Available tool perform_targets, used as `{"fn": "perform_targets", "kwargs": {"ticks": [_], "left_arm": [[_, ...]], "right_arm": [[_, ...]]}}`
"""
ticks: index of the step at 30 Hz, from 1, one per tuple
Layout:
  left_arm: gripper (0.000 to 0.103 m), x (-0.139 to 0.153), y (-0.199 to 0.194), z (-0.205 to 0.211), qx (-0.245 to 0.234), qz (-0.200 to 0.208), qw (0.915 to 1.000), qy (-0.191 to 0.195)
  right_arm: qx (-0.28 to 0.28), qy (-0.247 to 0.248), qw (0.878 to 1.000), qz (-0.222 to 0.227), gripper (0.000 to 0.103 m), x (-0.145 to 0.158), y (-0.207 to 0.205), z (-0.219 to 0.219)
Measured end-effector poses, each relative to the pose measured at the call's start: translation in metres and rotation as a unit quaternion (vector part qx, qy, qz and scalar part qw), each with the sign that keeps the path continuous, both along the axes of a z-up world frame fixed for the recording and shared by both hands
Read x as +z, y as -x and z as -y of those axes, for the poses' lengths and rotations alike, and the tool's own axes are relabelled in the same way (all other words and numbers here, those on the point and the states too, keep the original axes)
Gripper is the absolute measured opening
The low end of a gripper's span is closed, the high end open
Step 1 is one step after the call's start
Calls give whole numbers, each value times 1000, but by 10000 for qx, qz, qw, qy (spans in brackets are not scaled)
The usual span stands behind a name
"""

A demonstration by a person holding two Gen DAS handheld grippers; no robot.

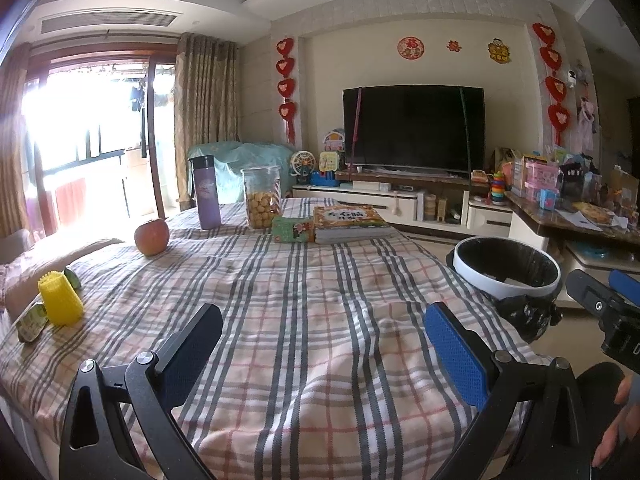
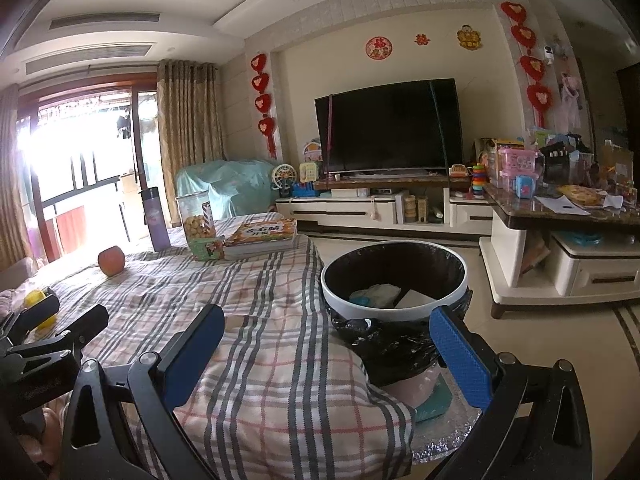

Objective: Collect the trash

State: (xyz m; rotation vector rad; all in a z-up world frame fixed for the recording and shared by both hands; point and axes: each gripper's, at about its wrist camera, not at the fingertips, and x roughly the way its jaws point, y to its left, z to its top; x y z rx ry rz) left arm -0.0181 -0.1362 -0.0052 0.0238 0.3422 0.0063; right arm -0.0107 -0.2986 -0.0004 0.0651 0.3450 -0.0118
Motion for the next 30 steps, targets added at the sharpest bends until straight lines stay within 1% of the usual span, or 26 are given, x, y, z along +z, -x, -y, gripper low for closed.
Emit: {"fn": "perform_targets", "kwargs": {"ticks": [9, 30], "left_arm": [[102, -1, 3, 1, -26, 68, 10000, 3], [102, -2, 5, 2, -95, 56, 9999, 8]], "right_arm": [[29, 2, 10000, 10, 103, 1, 1, -2], [56, -23, 10000, 53, 103, 6, 3, -7]]}}
